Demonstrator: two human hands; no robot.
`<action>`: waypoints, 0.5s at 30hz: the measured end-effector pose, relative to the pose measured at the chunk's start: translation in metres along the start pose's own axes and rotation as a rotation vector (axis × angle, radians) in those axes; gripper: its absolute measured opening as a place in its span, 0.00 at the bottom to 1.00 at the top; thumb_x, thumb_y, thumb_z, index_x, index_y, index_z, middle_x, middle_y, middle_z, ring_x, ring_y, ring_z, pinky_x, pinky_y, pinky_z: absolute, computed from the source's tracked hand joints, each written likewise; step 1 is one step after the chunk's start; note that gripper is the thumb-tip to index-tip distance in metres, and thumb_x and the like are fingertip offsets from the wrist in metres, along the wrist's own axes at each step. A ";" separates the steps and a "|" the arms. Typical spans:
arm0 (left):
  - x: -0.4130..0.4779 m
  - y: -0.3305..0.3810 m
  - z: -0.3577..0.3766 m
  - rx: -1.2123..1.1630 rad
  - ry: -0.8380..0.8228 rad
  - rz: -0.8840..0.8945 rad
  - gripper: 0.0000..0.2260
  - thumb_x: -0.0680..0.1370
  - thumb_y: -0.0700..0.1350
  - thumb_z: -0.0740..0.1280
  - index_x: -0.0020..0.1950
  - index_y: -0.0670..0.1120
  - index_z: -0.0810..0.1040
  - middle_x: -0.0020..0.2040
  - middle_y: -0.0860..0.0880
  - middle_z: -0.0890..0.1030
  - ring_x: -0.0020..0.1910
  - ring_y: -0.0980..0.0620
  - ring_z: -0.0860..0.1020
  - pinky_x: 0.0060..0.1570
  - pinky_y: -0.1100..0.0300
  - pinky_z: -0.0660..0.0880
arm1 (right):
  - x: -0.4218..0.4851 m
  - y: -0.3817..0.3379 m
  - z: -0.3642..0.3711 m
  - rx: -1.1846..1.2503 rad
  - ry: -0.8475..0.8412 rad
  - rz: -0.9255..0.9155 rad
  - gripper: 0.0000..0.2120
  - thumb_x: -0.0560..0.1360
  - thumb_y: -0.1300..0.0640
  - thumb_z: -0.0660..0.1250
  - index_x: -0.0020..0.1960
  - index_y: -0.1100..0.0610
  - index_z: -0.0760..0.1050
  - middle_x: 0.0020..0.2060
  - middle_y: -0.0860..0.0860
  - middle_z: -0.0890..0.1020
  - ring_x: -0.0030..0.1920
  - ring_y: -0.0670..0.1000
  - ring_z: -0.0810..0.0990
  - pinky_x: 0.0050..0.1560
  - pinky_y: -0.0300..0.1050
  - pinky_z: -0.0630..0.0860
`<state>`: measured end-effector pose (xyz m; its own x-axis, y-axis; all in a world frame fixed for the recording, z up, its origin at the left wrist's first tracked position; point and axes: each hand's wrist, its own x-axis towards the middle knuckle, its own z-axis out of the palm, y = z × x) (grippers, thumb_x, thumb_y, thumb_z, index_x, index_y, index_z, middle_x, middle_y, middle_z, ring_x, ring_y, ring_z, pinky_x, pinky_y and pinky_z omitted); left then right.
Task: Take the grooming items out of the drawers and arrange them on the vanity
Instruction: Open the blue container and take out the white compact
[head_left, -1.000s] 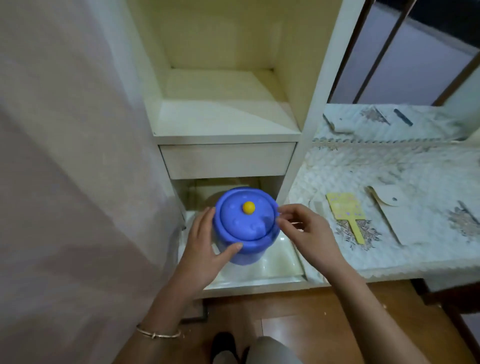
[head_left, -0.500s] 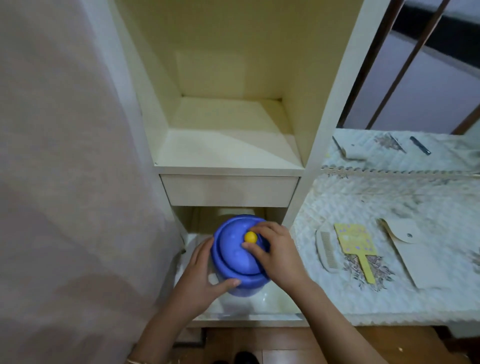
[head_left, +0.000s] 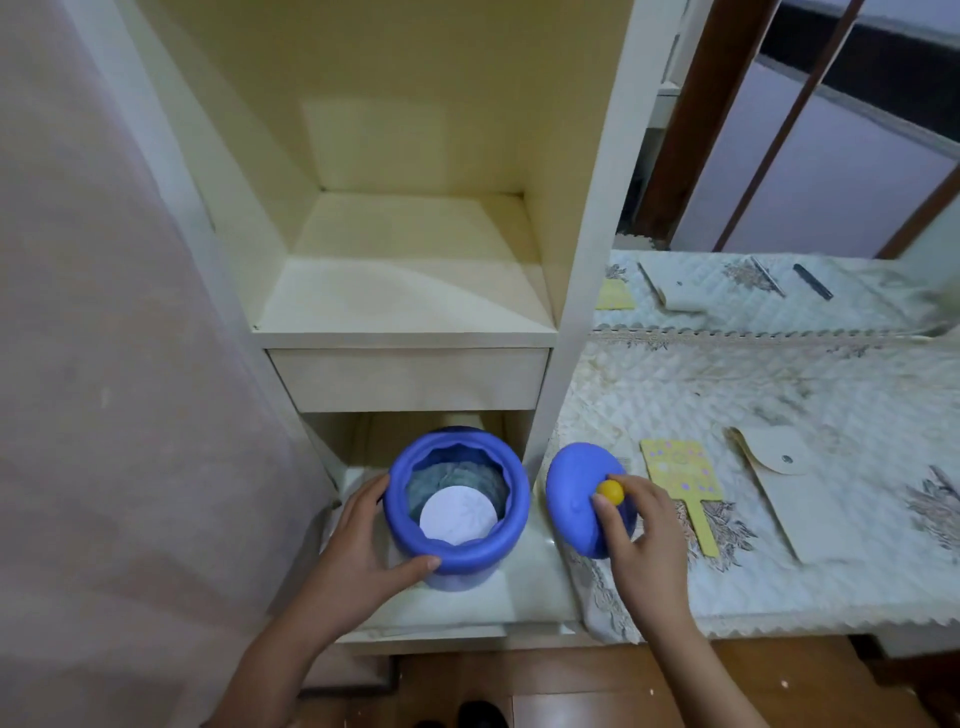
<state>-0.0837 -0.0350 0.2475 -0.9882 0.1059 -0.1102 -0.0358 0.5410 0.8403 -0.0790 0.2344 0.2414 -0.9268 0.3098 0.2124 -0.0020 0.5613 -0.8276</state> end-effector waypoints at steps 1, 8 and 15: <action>0.000 0.001 0.001 -0.004 -0.001 -0.005 0.43 0.59 0.61 0.75 0.70 0.56 0.62 0.69 0.56 0.67 0.67 0.59 0.67 0.68 0.52 0.68 | -0.001 0.013 0.005 -0.076 -0.033 0.026 0.08 0.72 0.56 0.69 0.49 0.57 0.78 0.47 0.52 0.79 0.51 0.47 0.75 0.47 0.24 0.63; -0.008 0.010 0.017 0.021 0.015 -0.018 0.45 0.66 0.50 0.75 0.74 0.51 0.50 0.70 0.59 0.55 0.56 0.75 0.53 0.53 0.86 0.51 | -0.011 0.046 0.033 -0.270 -0.300 0.200 0.19 0.71 0.61 0.69 0.60 0.63 0.74 0.59 0.58 0.76 0.60 0.57 0.74 0.61 0.44 0.67; -0.008 0.003 0.018 -0.026 0.025 -0.017 0.54 0.53 0.74 0.68 0.72 0.60 0.48 0.74 0.61 0.51 0.66 0.72 0.51 0.66 0.68 0.53 | 0.001 -0.046 0.015 0.063 -0.105 -0.103 0.12 0.70 0.48 0.65 0.50 0.52 0.77 0.41 0.35 0.78 0.46 0.36 0.75 0.48 0.25 0.70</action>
<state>-0.0731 -0.0188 0.2410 -0.9909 0.0752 -0.1117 -0.0565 0.5209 0.8517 -0.0857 0.1974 0.2724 -0.9546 0.1691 0.2453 -0.1199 0.5356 -0.8359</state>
